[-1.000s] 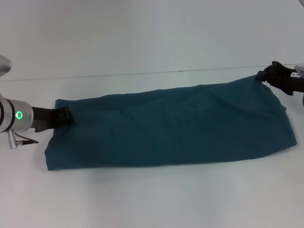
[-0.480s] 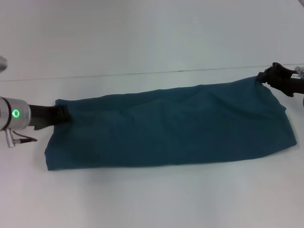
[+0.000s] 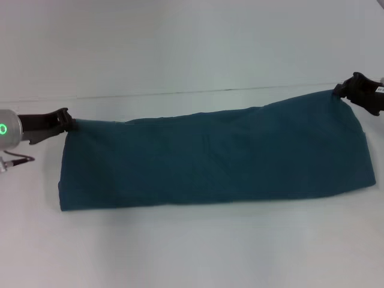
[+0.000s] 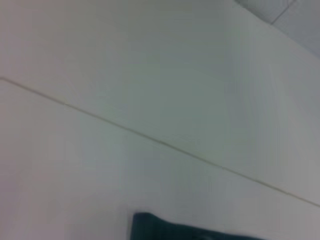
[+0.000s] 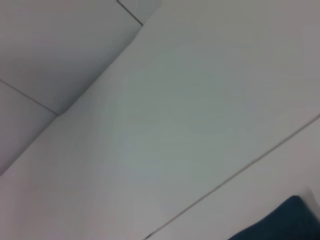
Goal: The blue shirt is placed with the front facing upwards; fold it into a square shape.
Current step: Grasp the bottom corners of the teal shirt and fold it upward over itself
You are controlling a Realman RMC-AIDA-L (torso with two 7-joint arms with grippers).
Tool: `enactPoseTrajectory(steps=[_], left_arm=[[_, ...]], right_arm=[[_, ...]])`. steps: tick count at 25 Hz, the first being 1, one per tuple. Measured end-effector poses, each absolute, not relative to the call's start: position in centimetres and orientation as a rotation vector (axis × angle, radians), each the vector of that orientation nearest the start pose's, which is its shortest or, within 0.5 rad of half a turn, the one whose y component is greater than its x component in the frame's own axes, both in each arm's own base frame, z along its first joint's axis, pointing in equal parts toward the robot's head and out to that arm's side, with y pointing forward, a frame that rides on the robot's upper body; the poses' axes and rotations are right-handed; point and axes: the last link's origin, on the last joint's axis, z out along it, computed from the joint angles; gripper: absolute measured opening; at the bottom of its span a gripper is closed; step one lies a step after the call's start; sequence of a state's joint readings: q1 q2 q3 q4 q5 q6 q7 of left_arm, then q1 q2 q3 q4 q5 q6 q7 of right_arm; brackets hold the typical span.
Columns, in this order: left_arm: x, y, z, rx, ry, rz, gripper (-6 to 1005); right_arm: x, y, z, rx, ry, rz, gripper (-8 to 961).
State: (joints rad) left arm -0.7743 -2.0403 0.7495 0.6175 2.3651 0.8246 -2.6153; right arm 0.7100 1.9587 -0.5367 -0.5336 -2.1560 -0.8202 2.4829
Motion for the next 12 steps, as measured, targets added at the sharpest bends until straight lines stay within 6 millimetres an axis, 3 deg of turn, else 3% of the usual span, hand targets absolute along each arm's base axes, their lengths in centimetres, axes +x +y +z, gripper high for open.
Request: enactPoseTrajectory(steps=[7,12], left_arm=[[-26.2,45.9,2.0,-1.780,-1.595,-0.457,6],[-26.3,46.3,1.6,-1.768,-1.591,-0.435,6]], right_arm=[[31.3,45.4,8.2,-1.484,1.670,0.741,21],[31.2,46.1,7.6,-1.474,1.642,0.695,31]])
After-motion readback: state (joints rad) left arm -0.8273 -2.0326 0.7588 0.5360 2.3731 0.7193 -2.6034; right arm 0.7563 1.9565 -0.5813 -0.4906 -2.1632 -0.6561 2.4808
